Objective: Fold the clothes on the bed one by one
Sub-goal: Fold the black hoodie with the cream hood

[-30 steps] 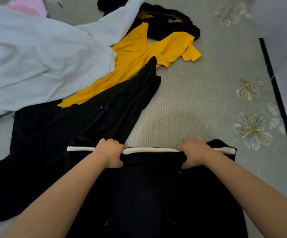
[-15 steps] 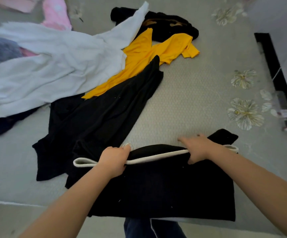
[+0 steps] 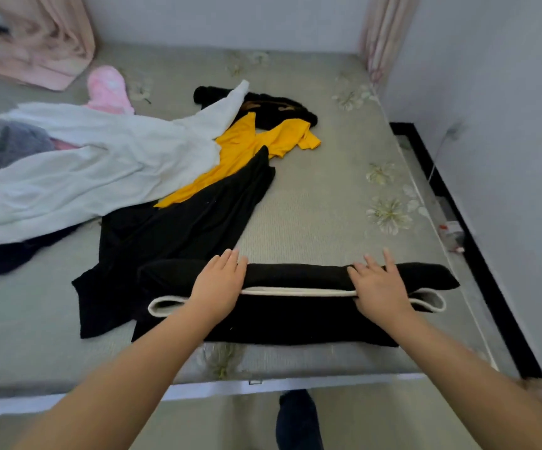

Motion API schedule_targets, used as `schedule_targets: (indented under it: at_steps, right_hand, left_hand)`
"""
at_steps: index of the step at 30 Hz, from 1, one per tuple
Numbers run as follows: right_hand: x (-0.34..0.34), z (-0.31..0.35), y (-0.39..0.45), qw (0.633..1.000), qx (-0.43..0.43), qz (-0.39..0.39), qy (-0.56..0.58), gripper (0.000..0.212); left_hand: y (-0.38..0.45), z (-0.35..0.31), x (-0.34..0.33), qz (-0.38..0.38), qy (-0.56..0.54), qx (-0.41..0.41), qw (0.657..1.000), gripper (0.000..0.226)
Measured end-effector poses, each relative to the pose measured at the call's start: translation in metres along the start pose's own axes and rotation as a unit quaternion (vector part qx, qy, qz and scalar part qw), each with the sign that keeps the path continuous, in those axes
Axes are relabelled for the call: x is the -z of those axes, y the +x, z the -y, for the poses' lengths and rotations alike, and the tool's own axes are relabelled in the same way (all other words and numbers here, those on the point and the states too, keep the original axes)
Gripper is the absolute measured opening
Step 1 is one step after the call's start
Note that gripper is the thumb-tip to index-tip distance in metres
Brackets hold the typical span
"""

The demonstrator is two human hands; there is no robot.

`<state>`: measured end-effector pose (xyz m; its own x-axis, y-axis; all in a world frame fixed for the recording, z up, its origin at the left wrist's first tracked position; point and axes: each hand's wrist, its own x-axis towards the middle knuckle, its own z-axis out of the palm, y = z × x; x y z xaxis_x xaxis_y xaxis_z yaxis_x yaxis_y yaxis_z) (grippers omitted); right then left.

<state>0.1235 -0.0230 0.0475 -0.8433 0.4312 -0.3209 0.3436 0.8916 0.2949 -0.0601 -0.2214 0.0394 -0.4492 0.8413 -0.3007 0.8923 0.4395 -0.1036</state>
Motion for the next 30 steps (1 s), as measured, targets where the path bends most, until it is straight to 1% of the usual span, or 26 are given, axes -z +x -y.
schedule_targets:
  at_steps: [3,5,6,9,11,15,19,22,24,26,28,30]
  right_hand:
    - [0.039,-0.02,-0.05,0.991,-0.087,-0.096,0.02,0.065]
    - [0.069,-0.041,-0.079,0.977,-0.125,-0.172,0.023,0.069]
    - [0.085,-0.054,-0.094,0.969,-0.148,-0.196,0.014,0.07]
    - [0.119,-0.096,-0.141,0.953,-0.241,-0.185,0.003,0.069]
    - [0.127,-0.126,-0.173,0.934,-0.292,-0.205,0.002,0.063]
    - [0.138,-0.176,-0.239,0.896,-0.368,-0.248,0.002,0.06]
    - [0.137,-0.23,-0.297,0.871,-0.435,-0.227,-0.016,0.062]
    - [0.123,-0.273,-0.333,0.855,-0.479,-0.194,-0.025,0.062]
    - [0.101,-0.311,-0.355,0.844,-0.501,-0.189,-0.027,0.06]
    - [0.085,-0.341,-0.365,0.846,-0.502,-0.178,-0.022,0.059]
    - [0.063,-0.388,-0.376,0.845,-0.506,-0.174,-0.01,0.058]
    - [0.048,-0.44,-0.379,0.85,-0.498,-0.171,0.0,0.057]
  left_hand:
    - [-0.006,-0.013,0.053,-0.08,0.007,-0.021,0.997,0.06]
    - [-0.001,-0.025,0.096,-0.139,0.02,-0.043,0.989,0.059]
    - [0.001,-0.034,0.119,-0.172,0.026,-0.058,0.983,0.059]
    - [0.006,-0.072,0.185,-0.245,0.041,-0.107,0.963,0.056]
    - [0.009,-0.1,0.221,-0.282,0.048,-0.14,0.948,0.056]
    - [0.018,-0.164,0.284,-0.344,0.049,-0.213,0.913,0.057]
    - [0.026,-0.244,0.334,-0.375,0.06,-0.27,0.885,0.055]
    - [0.035,-0.309,0.359,-0.381,0.064,-0.297,0.873,0.056]
    - [0.051,-0.361,0.369,-0.384,0.057,-0.308,0.868,0.056]
    - [0.064,-0.396,0.377,-0.376,0.06,-0.321,0.867,0.057]
    - [0.086,-0.448,0.388,-0.372,0.065,-0.332,0.865,0.059]
    - [0.108,-0.491,0.401,-0.356,0.061,-0.328,0.873,0.06]
